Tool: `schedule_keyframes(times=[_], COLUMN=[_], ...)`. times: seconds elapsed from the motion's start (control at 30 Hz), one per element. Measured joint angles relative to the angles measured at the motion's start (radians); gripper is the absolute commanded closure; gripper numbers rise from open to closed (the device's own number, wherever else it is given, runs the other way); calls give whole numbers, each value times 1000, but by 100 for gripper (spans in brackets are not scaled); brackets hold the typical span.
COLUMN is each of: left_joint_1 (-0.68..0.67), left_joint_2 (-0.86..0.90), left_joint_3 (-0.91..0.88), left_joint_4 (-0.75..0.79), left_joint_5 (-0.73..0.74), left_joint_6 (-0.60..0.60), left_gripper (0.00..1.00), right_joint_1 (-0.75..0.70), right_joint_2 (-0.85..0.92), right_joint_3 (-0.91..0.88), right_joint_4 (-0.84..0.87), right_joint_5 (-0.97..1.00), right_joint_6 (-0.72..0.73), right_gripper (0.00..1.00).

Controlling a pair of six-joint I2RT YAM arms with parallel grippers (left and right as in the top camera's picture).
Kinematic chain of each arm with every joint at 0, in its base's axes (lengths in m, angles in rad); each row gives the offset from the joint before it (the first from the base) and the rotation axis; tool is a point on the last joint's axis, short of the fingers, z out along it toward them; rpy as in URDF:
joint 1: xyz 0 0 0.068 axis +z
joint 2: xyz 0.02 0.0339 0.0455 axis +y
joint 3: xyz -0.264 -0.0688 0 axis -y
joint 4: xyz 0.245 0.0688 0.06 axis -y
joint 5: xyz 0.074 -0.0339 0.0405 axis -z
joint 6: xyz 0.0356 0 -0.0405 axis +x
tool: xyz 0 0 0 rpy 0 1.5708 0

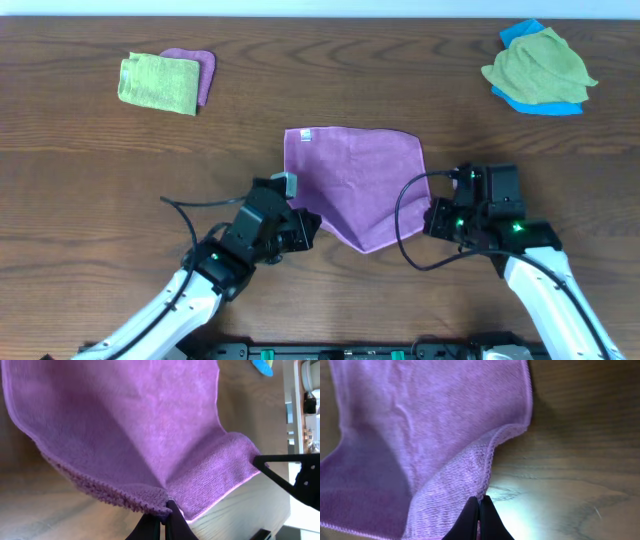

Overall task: Fold the cloth
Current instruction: 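Lift the bottom edge and fold it up toward the top edge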

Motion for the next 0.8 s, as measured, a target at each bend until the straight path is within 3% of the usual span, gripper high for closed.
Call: schedule_keyframes(times=[0.27, 0.8], left_joint_1=[46, 192], left_joint_2=[0, 2], left_joint_3=[19, 19], left_joint_4=[-8, 25], left_joint_5=[-23, -40], left_joint_6=[24, 57], left_gripper=[94, 94], right_joint_1=[0, 0], right_joint_2=[0, 76], right_joint_3=[63, 72], right_joint_4=[3, 180], right_joint_5=[-20, -28], right_joint_6=[7, 33], right_gripper=[98, 98])
